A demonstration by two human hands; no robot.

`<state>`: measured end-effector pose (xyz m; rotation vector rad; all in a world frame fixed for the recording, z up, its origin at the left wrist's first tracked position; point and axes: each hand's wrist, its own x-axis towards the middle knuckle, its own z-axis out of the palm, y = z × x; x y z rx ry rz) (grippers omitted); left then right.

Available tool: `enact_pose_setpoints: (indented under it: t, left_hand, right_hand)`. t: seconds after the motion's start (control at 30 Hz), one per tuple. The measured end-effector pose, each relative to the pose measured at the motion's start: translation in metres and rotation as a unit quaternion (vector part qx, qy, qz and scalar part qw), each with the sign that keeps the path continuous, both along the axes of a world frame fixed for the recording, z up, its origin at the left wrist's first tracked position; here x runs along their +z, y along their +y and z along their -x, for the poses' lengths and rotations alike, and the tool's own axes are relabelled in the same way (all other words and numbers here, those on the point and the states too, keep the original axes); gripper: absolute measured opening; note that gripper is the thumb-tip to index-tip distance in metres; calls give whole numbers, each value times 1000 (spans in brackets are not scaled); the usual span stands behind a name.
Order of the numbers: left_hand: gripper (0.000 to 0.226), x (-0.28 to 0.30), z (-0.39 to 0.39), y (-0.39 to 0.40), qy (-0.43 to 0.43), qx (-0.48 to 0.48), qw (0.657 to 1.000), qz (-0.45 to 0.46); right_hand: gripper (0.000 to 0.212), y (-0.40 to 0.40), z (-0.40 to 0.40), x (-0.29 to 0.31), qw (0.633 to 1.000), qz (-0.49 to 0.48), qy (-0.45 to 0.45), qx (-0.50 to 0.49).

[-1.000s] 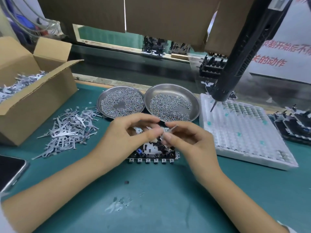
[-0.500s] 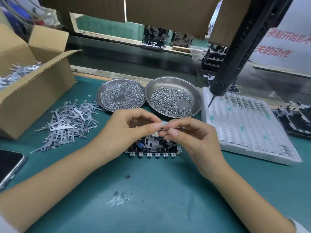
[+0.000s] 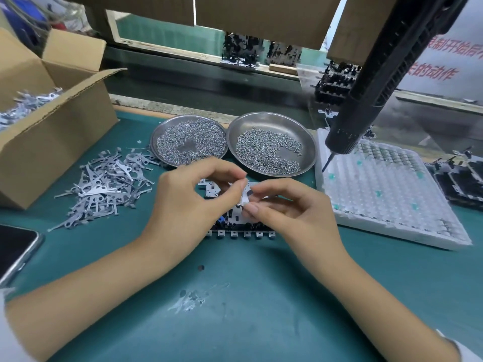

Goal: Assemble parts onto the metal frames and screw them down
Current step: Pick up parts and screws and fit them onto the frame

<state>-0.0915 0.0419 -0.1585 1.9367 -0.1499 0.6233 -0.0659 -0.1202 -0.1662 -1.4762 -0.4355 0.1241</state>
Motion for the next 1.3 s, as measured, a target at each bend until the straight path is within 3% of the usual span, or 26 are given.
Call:
enact_pose_setpoints:
  t: [0.1,0.33,0.6,0.8,1.3]
  left_hand:
    - [14,4,-2,4,24,-23,999,-14]
    - [13,8,-11,19,170,-85,980,-55]
    - [9,2,-14,22,285,-135,948,-46]
    - [8,1,-16,25,306,-149,940,-31]
    - [14,5,-14,25,274,-146,950,-33]
  right_hand:
    - [23,-3,-5,0,998,36,-32,-33]
    - [23,-8,-12,-7,974,185,-126,-34]
    - [15,-9,-13,-7,959,245,-139,-31]
    - [18,-12,-8,-9,918,293,-266,8]
    - [13,-11,-8,-15,903,292,-313,14]
